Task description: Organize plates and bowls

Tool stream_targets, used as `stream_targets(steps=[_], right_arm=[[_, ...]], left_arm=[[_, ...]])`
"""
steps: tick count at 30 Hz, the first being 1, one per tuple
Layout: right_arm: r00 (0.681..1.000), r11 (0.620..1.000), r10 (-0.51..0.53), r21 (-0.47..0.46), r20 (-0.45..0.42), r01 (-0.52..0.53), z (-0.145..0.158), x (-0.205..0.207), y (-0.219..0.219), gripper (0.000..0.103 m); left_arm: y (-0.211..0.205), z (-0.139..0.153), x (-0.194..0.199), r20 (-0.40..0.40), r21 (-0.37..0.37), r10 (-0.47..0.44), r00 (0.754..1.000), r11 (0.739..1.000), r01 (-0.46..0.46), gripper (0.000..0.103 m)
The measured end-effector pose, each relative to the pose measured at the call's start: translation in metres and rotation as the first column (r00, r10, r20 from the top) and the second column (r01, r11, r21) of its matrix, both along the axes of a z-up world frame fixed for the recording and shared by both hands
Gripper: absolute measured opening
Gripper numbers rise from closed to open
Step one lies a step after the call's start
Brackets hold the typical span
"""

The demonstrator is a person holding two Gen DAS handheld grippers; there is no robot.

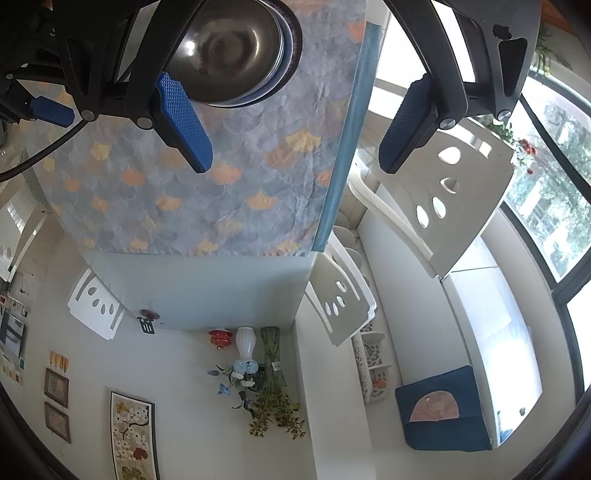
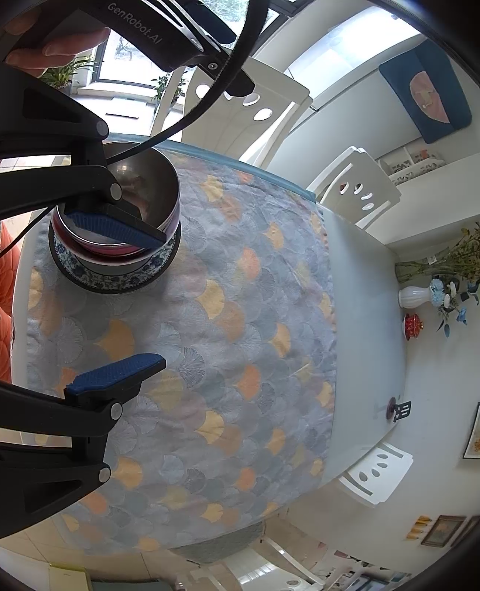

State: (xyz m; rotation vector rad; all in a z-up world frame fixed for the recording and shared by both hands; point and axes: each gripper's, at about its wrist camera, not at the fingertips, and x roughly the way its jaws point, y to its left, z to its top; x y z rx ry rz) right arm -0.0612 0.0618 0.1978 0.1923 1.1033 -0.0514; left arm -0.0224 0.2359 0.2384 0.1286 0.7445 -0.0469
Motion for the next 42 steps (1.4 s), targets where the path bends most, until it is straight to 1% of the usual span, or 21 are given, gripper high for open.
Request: stream_targets(steps=[5, 15, 23, 29, 32, 42], right_arm=[[1.0, 1.0, 0.01, -0.003, -0.005, -0.01, -0.002, 0.002, 0.003, 0.058], [1.0, 1.0, 0.013, -0.005, -0.012, -0.013, -0.003, 0.002, 0.007, 0.058], [1.0, 1.0, -0.016, -0.019, -0.007, 0.015, 0.002, -0.01, -0.002, 0.058], [1.0, 1.0, -0.018, -0.012, 0.002, 0.018, 0.006, -0.009, -0.019, 0.058], [1.0, 1.0, -0.007, -0.015, 0.007, 0.007, 0.01, -0.008, -0.028, 0.058], [1.0, 1.0, 0.012, -0.023, -0.008, -0.012, 0.012, 0.001, -0.081, 0.058]], left_arm=[[-0.001, 0.001, 0.0, 0.006, 0.017, 0.0, 1.0, 1.0, 0.0, 0.091], [0.001, 0.0, 0.001, 0.002, 0.008, -0.003, 1.0, 1.0, 0.003, 0.091], [-0.012, 0.0, -0.001, -0.014, -0.016, -0.041, 0.999, 0.999, 0.041, 0.092], [-0.031, 0.005, -0.002, -0.009, 0.001, -0.036, 0.999, 0.999, 0.036, 0.092], [-0.041, 0.008, -0.003, -0.013, -0.007, -0.03, 0.999, 1.0, 0.03, 0.092], [-0.098, 0.006, 0.002, -0.03, 0.031, -0.016, 0.999, 0.999, 0.017, 0.092]])
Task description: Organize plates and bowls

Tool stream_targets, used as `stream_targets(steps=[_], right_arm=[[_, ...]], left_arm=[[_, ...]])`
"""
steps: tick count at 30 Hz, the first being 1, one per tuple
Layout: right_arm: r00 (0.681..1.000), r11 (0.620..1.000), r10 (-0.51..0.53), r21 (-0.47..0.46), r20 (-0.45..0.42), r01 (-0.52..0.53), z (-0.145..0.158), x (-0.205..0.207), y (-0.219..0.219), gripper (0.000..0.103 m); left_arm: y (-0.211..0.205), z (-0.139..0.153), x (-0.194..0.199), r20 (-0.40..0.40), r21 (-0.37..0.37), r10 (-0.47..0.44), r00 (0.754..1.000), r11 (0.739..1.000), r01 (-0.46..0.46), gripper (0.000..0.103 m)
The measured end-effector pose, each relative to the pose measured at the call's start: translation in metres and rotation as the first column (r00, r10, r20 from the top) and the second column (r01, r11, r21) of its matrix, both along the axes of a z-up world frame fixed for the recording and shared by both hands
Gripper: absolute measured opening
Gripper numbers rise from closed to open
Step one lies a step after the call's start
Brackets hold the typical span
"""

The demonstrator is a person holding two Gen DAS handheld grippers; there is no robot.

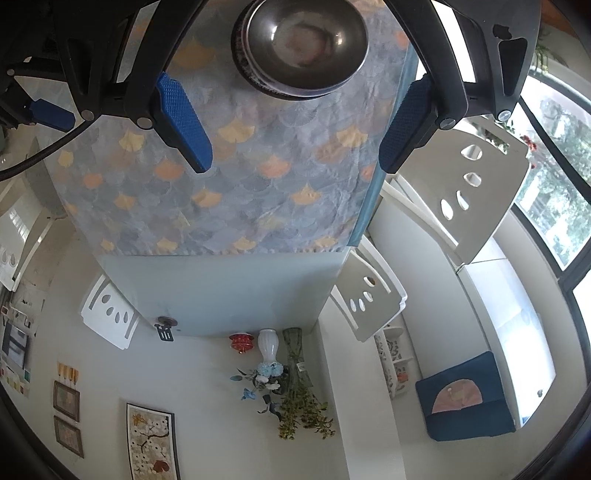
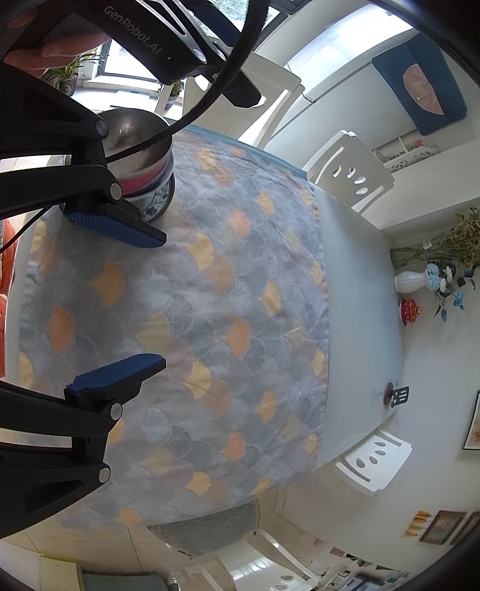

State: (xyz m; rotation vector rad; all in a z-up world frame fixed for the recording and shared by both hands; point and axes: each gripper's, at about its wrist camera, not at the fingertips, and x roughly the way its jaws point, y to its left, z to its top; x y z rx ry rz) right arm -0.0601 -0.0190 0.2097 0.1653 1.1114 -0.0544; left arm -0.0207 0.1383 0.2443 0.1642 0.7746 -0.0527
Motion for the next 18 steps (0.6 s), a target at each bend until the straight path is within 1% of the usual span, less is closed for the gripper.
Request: stream_targets(steps=[5, 11, 15, 18], right_arm=[[1.0, 1.0, -0.001, -0.007, -0.025, 0.0, -0.007, 0.005, -0.033, 0.058], [0.999, 1.0, -0.028, -0.013, -0.033, 0.027, -0.006, 0.008, -0.07, 0.058], [0.998, 0.999, -0.039, -0.023, -0.041, 0.038, -0.007, 0.008, -0.091, 0.058], [0.998, 0.999, -0.048, -0.026, -0.044, 0.047, -0.009, 0.005, -0.106, 0.058]], left_arm=[[-0.032, -0.009, 0.007, -0.036, 0.008, 0.0, 0.999, 1.0, 0.0, 0.092], [-0.072, -0.007, 0.011, -0.023, 0.02, -0.032, 0.999, 0.999, 0.033, 0.092], [-0.099, -0.011, 0.016, -0.034, 0.006, -0.057, 0.998, 0.998, 0.057, 0.092], [-0.119, -0.014, 0.018, -0.038, 0.009, -0.078, 0.996, 0.997, 0.078, 0.092]])
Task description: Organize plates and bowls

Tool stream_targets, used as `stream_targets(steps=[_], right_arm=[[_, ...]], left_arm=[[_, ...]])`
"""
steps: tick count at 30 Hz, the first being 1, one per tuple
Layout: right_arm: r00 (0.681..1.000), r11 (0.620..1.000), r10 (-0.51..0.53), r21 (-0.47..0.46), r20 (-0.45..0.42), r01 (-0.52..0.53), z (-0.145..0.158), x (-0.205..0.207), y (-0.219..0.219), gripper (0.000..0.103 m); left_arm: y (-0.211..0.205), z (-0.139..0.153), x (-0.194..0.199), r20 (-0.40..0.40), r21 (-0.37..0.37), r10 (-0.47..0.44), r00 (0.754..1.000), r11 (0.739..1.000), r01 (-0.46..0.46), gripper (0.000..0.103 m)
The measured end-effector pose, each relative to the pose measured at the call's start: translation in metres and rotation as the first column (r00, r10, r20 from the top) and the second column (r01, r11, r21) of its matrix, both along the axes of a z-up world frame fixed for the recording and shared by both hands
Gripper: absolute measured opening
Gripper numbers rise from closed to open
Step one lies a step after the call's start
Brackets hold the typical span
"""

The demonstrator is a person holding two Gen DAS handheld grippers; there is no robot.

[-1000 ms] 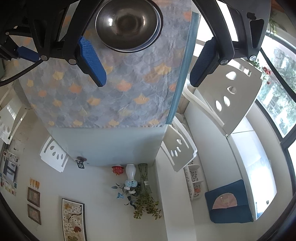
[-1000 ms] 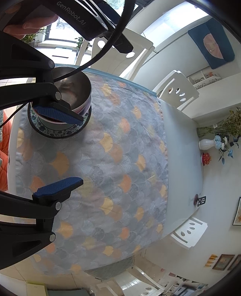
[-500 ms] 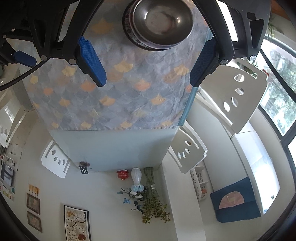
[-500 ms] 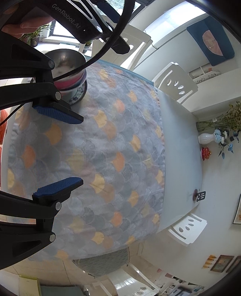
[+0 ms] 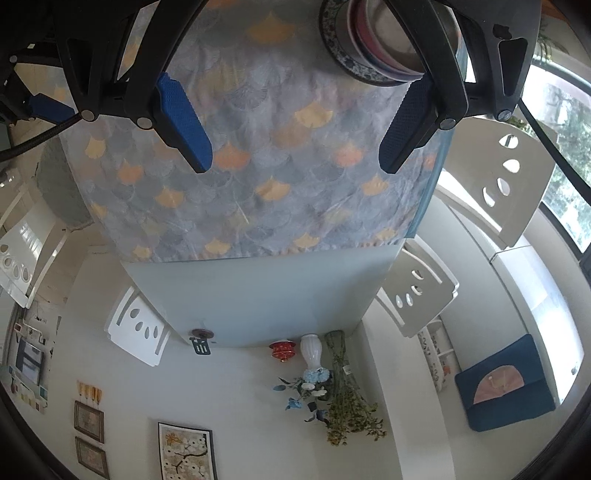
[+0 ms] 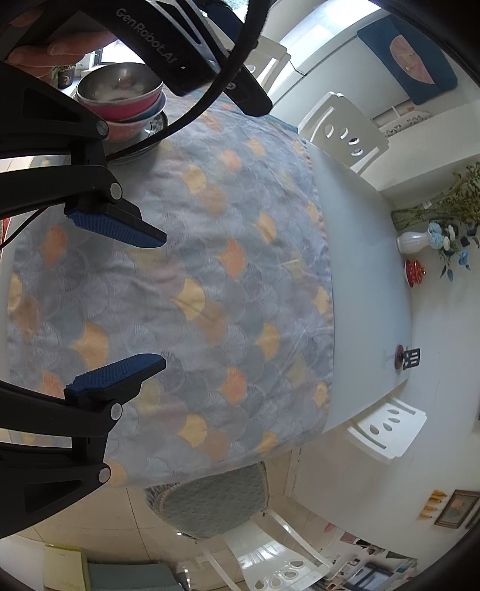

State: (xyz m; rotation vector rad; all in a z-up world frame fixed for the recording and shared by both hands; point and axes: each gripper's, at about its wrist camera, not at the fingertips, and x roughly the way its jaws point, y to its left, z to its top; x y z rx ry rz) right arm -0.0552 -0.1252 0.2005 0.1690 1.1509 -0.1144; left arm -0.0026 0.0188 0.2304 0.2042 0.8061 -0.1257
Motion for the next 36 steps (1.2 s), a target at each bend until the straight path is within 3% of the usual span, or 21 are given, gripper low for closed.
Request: stream_targets(steps=[3, 6, 8, 14, 18, 27, 34, 36], right_arm=[[1.0, 1.0, -0.006, -0.024, 0.013, 0.006, -0.003, -0.002, -0.018, 0.058], [0.997, 0.986, -0.025, -0.165, 0.073, 0.036, 0.002, -0.001, -0.041, 0.058], [0.995, 0.98, -0.048, -0.19, 0.083, 0.063, 0.0, 0.004, -0.062, 0.063], [0.995, 0.983, -0.086, -0.159, 0.056, 0.094, -0.017, 0.019, -0.102, 0.072], [0.998, 0.987, -0.063, -0.149, 0.028, 0.067, -0.037, 0.026, -0.101, 0.071], [1.0, 0.997, -0.022, -0.075, 0.013, 0.023, -0.074, 0.041, -0.093, 0.072], [0.999, 0.996, -0.003, -0.085, 0.049, 0.007, -0.094, 0.053, -0.085, 0.072], [0.998, 0.996, -0.004, -0.087, 0.057, 0.009, -0.102, 0.057, -0.084, 0.071]], left_arm=[[-0.017, -0.004, 0.005, -0.013, 0.003, -0.015, 1.0, 1.0, 0.015, 0.092], [-0.035, -0.009, 0.012, -0.012, 0.009, -0.03, 0.999, 0.999, 0.03, 0.092], [-0.05, -0.013, 0.017, -0.006, 0.042, -0.031, 1.0, 0.999, 0.031, 0.092], [-0.074, -0.031, 0.027, -0.045, 0.032, -0.021, 0.999, 0.999, 0.023, 0.092], [-0.081, -0.051, 0.032, -0.107, 0.011, -0.024, 0.994, 1.0, 0.026, 0.092], [-0.086, -0.092, 0.043, -0.14, 0.048, 0.012, 0.99, 0.999, -0.005, 0.092], [-0.085, -0.118, 0.049, -0.121, 0.018, 0.018, 0.992, 1.0, -0.015, 0.092], [-0.082, -0.127, 0.049, -0.078, -0.004, 0.016, 0.997, 1.0, -0.017, 0.092]])
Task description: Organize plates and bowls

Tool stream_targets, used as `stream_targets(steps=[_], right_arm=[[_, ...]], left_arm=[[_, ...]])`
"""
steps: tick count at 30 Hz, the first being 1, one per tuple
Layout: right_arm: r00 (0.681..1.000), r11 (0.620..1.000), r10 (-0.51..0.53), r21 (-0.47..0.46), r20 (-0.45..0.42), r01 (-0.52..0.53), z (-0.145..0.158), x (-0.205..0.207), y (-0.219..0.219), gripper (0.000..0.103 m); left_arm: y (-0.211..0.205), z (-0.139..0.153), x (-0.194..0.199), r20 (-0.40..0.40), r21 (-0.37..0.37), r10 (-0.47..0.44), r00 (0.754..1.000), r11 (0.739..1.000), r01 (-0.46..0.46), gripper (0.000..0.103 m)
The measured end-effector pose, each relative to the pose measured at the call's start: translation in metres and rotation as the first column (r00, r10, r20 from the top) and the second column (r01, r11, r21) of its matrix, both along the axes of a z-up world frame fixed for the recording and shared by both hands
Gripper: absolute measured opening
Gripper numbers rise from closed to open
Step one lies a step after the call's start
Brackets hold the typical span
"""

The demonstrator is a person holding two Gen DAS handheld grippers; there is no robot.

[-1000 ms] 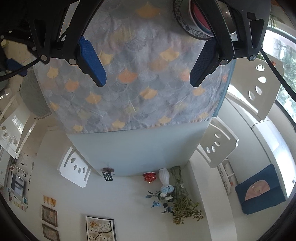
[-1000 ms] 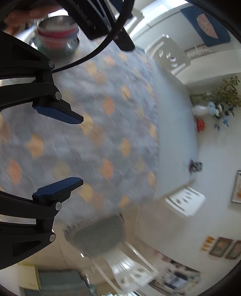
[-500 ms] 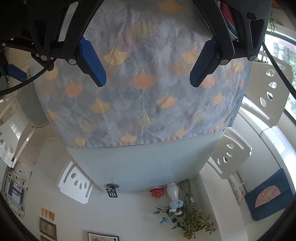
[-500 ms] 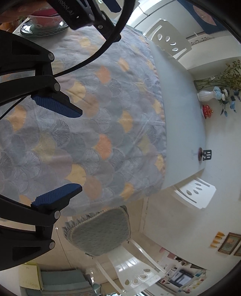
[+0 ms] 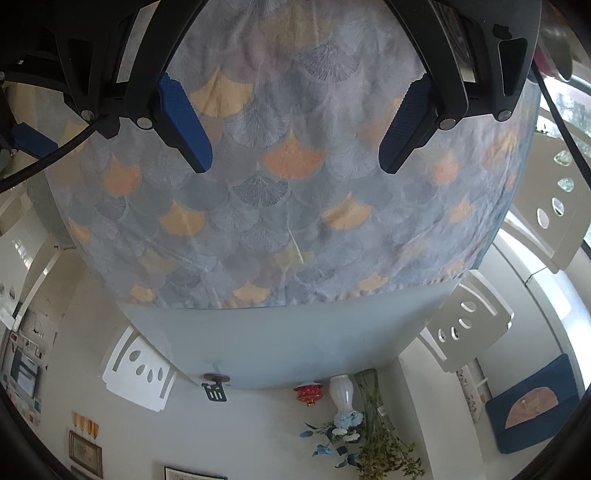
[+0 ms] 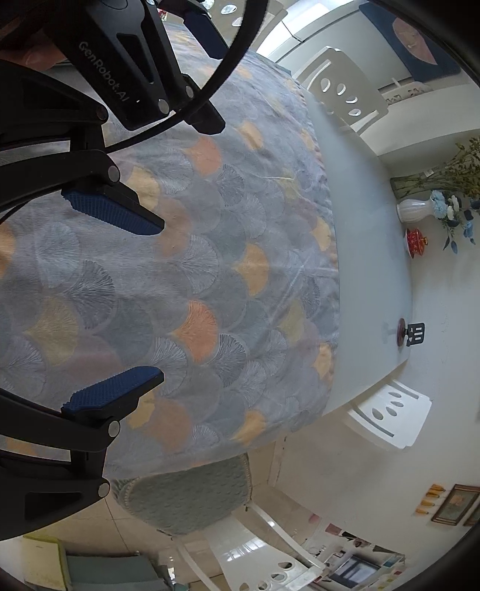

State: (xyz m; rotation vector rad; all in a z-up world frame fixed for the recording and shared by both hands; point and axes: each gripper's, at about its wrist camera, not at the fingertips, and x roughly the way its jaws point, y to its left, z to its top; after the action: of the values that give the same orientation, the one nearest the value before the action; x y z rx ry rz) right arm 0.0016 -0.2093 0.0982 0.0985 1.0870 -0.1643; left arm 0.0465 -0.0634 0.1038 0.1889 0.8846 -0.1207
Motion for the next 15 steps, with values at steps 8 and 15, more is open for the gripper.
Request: stream_targets(steps=[8, 15], right_arm=[[1.0, 1.0, -0.027, 0.003, 0.009, 0.027, -0.037, 0.011, -0.005, 0.072], [1.0, 0.999, -0.018, -0.03, 0.006, 0.018, -0.044, 0.016, -0.008, 0.072]], left_arm=[[0.008, -0.045, 0.013, -0.032, 0.029, 0.057, 0.998, 0.998, -0.056, 0.086], [0.013, -0.06, 0.017, -0.071, -0.014, 0.08, 0.994, 0.997, -0.081, 0.086]])
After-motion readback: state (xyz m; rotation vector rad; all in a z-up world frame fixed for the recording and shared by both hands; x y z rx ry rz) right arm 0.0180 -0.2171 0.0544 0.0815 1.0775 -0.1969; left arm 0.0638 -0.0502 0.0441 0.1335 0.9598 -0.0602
